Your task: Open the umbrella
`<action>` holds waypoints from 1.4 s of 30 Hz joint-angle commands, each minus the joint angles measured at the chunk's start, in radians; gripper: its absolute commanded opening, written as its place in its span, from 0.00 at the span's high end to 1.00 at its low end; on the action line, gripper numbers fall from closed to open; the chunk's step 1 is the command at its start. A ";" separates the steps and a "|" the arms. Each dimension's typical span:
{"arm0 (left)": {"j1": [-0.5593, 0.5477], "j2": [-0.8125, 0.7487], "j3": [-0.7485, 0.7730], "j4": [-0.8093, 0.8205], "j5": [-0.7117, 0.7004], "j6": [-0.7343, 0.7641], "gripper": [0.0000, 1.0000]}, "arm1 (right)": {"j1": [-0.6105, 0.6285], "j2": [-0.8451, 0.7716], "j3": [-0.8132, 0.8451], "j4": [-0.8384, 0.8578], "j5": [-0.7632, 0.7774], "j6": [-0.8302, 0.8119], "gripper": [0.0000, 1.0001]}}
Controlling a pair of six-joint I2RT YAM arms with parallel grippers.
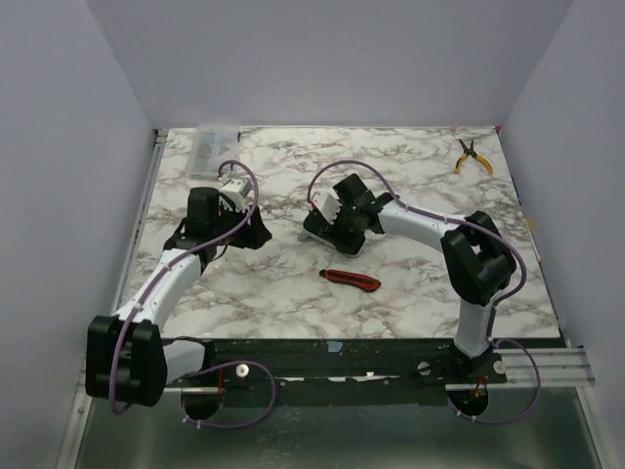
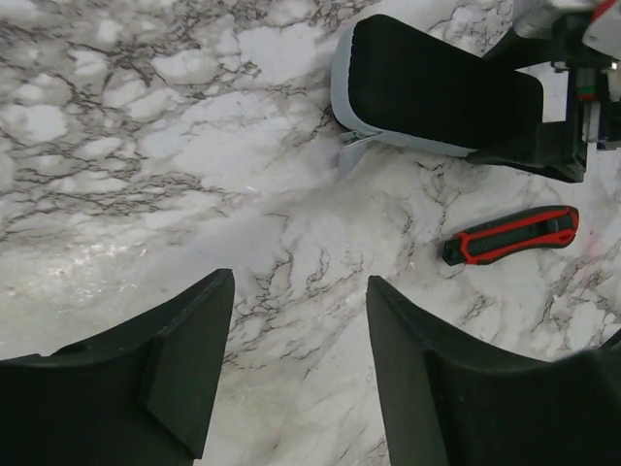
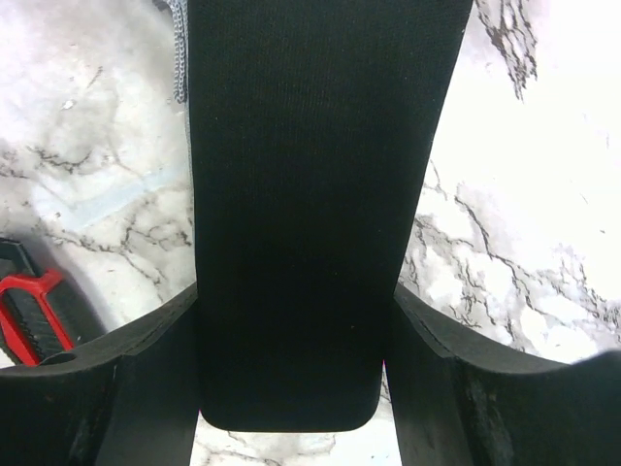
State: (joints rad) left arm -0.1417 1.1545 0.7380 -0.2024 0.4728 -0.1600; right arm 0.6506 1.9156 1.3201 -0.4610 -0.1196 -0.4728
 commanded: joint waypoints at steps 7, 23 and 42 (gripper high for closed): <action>-0.066 0.347 0.113 0.187 0.020 -0.159 0.53 | 0.014 -0.085 -0.193 0.145 -0.101 -0.136 0.48; -0.196 0.581 0.156 0.261 0.025 -0.154 0.68 | 0.013 -0.044 -0.165 0.136 -0.121 -0.067 0.54; -0.266 0.540 0.074 0.365 -0.064 -0.200 0.66 | 0.013 -0.047 -0.142 0.038 -0.288 -0.124 0.63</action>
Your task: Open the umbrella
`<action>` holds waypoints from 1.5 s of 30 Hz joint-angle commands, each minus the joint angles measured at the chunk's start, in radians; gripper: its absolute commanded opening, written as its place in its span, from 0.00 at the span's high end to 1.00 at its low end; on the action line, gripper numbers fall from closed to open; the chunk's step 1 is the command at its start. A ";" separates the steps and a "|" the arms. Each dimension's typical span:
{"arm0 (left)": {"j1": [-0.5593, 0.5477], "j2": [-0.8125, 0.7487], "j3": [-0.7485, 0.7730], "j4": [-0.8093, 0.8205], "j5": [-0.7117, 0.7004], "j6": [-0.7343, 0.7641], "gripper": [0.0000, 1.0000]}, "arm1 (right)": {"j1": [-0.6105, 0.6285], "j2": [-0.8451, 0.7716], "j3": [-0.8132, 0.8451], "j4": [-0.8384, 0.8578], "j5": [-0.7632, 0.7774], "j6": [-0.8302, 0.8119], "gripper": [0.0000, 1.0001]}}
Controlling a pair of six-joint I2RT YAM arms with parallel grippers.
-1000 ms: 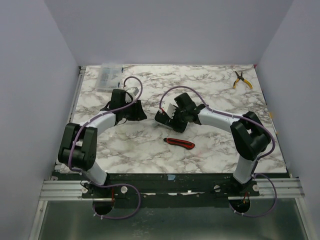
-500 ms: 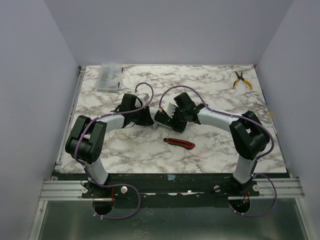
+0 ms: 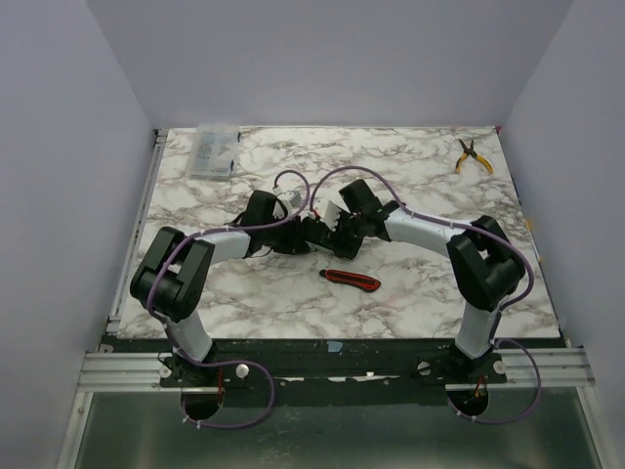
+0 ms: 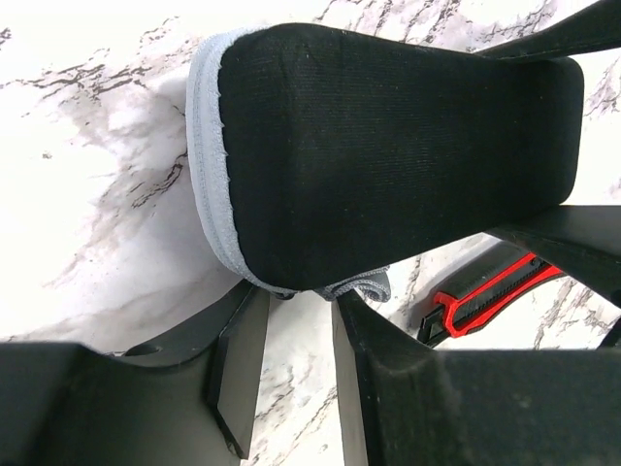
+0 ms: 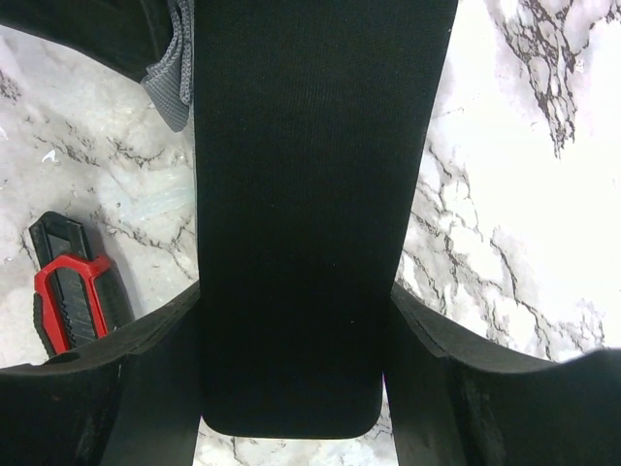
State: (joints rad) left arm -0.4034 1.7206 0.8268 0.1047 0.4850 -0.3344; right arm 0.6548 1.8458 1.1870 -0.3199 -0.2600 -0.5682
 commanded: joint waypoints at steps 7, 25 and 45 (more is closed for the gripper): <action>-0.034 -0.057 -0.059 0.103 -0.208 0.013 0.61 | 0.010 0.038 -0.015 -0.179 -0.192 -0.099 0.66; -0.089 -0.155 -0.146 0.247 -0.255 0.123 0.79 | -0.037 0.029 -0.036 -0.368 -0.238 -0.292 0.71; -0.132 -0.132 -0.087 0.210 -0.301 -0.031 1.00 | -0.038 0.012 -0.079 -0.338 -0.227 -0.236 0.75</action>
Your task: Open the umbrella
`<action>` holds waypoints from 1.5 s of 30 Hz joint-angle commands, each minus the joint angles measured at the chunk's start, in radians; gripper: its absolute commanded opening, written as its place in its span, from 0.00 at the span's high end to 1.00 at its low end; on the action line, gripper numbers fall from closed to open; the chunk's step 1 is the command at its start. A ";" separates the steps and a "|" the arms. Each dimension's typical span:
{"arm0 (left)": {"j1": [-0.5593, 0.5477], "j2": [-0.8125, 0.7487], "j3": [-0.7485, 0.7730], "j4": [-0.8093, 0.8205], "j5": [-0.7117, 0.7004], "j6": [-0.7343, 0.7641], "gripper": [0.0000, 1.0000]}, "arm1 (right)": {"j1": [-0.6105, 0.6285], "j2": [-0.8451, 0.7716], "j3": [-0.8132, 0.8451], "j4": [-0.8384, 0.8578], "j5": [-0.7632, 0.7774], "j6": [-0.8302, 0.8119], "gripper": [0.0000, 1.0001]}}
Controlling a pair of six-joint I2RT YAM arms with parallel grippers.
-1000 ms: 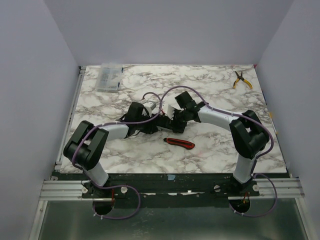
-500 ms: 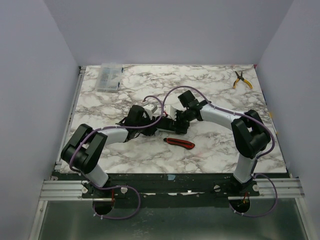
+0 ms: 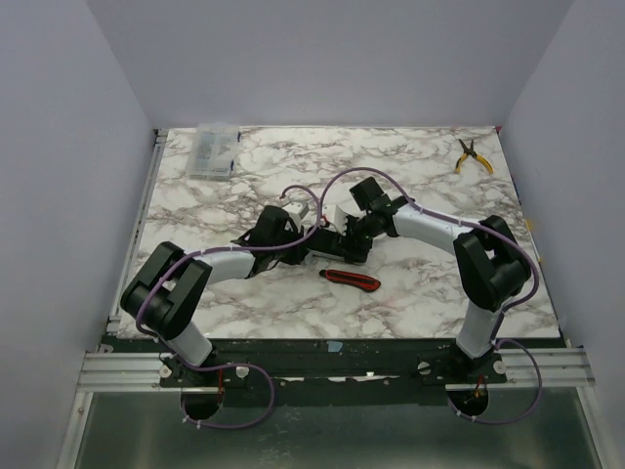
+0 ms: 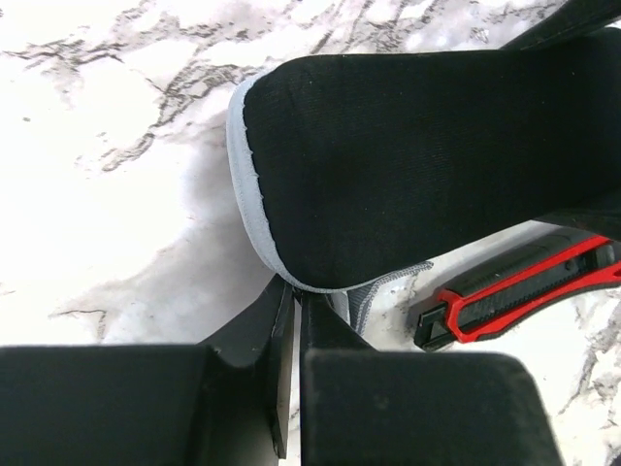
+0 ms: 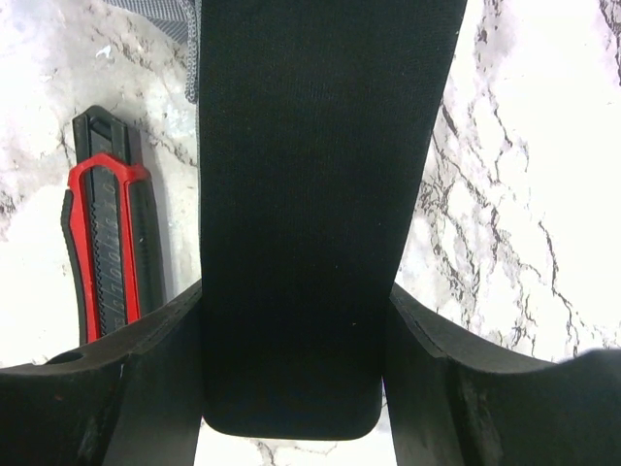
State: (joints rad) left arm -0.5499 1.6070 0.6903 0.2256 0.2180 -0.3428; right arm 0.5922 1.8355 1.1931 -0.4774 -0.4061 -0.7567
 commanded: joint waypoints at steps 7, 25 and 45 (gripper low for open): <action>0.054 -0.047 0.040 0.080 -0.024 0.068 1.00 | 0.019 0.008 -0.107 -0.211 -0.063 -0.171 0.78; 0.132 -0.062 0.055 -0.026 0.005 0.132 1.00 | -0.067 0.050 -0.072 -0.308 -0.036 -0.258 0.86; 0.130 0.037 0.229 -0.140 0.148 0.256 1.00 | -0.098 0.065 -0.012 -0.356 -0.006 -0.514 0.87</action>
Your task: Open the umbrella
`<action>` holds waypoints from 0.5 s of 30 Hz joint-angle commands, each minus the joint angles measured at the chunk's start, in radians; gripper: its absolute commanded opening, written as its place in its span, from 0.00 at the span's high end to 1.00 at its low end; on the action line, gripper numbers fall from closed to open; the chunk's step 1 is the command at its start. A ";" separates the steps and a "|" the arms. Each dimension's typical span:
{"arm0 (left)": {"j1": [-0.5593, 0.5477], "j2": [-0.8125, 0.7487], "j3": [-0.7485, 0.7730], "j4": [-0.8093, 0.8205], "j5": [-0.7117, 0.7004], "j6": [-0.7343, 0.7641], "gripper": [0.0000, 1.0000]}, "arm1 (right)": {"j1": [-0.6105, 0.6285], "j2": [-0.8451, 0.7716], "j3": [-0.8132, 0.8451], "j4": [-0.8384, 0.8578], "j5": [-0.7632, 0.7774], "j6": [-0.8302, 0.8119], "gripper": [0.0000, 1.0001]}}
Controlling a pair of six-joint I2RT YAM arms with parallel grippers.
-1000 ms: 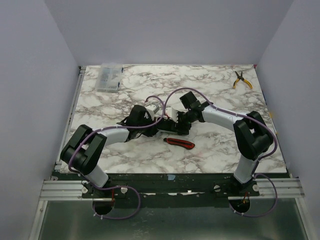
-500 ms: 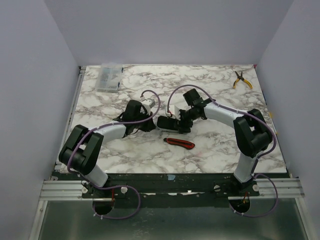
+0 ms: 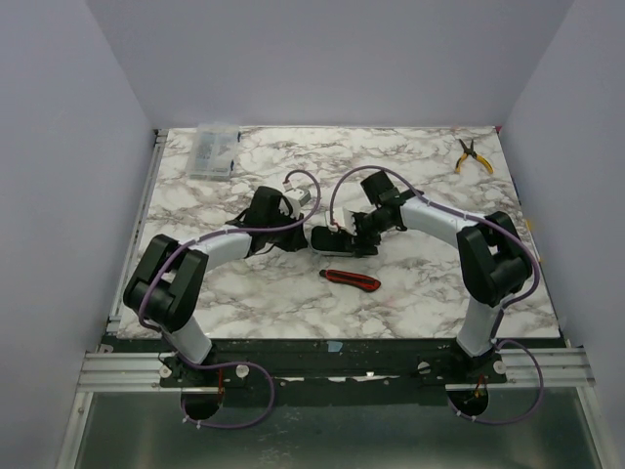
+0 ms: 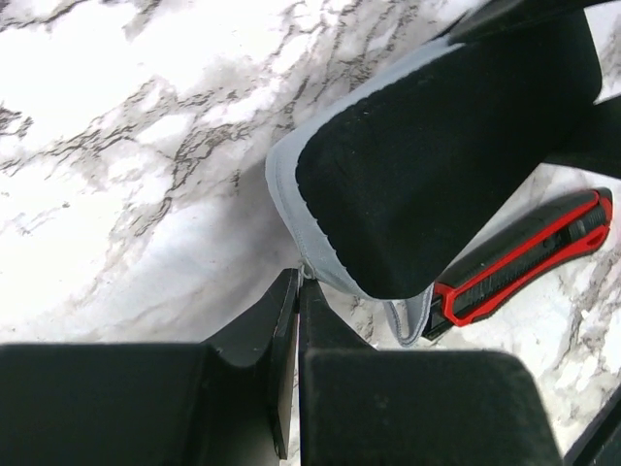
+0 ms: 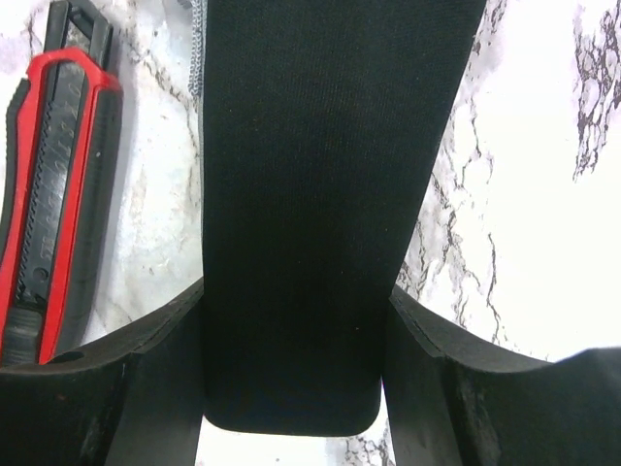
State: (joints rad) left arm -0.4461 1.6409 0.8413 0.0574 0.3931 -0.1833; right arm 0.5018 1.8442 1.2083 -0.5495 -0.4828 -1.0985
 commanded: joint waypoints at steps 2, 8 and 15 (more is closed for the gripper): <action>0.026 0.021 0.097 0.005 0.022 0.082 1.00 | -0.006 0.052 -0.029 -0.287 0.081 -0.242 0.86; 0.023 0.085 0.153 -0.051 0.039 0.015 1.00 | -0.005 0.061 -0.039 -0.296 0.122 -0.384 0.85; 0.035 0.171 0.304 -0.187 -0.051 -0.028 1.00 | 0.006 0.040 -0.068 -0.319 0.140 -0.517 0.85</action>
State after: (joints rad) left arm -0.4557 1.7832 1.0302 -0.1505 0.4946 -0.1894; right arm 0.4961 1.8454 1.2194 -0.6060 -0.4084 -1.4395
